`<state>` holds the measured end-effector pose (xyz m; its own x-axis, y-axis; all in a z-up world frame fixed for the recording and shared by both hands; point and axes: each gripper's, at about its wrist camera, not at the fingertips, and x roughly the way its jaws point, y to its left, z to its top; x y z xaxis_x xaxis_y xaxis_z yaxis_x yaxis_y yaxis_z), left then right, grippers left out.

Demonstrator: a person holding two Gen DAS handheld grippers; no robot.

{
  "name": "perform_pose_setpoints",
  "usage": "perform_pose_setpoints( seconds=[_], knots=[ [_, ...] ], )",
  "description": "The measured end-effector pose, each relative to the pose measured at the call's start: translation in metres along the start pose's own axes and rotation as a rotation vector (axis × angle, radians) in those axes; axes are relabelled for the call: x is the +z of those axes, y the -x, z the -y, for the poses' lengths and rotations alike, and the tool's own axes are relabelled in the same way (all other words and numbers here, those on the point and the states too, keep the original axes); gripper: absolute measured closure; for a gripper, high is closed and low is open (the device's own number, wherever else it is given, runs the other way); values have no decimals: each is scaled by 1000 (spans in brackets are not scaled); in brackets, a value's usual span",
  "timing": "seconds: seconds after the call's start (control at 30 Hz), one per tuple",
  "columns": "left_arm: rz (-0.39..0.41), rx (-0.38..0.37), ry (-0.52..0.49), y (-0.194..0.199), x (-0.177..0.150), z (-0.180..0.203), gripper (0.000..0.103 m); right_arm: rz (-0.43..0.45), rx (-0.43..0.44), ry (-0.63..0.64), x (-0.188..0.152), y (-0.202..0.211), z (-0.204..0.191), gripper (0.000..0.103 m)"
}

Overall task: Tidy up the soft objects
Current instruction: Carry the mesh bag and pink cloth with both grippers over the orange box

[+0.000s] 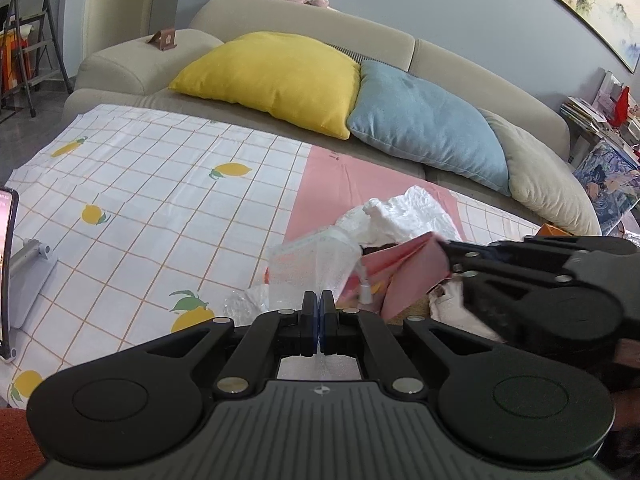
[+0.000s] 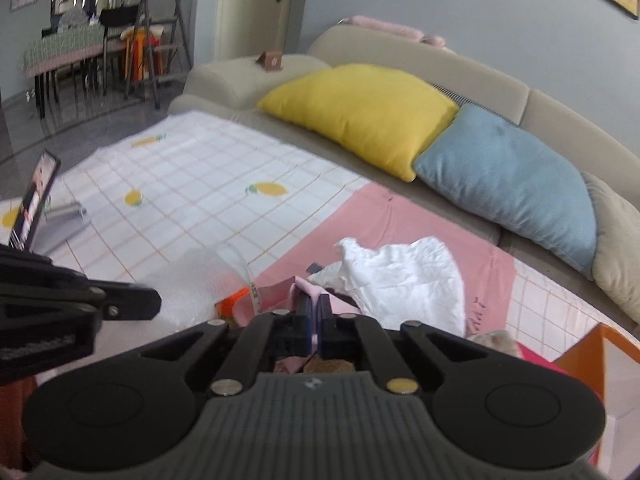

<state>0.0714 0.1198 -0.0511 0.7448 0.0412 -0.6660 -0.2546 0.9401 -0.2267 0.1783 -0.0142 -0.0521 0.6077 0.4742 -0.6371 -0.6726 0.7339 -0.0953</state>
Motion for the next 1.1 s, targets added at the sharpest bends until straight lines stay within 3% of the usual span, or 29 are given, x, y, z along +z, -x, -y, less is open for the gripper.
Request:
perform_pose_setpoints(
  seconds=[0.33,0.57,0.83,1.1],
  knots=[
    [65,-42,-14,37,9,23,102,167,3,-179,2,101,31,103],
    [114,-118,-23,70,18,49,102,260,-19,-257,-10,165,50,103],
    [133,-246,-74,98,23,96,102,343,-132,-310,-35,230,74,103],
    [54,-435,-136,93,29,160,102,334,-296,-374,-64,273,118,103]
  ],
)
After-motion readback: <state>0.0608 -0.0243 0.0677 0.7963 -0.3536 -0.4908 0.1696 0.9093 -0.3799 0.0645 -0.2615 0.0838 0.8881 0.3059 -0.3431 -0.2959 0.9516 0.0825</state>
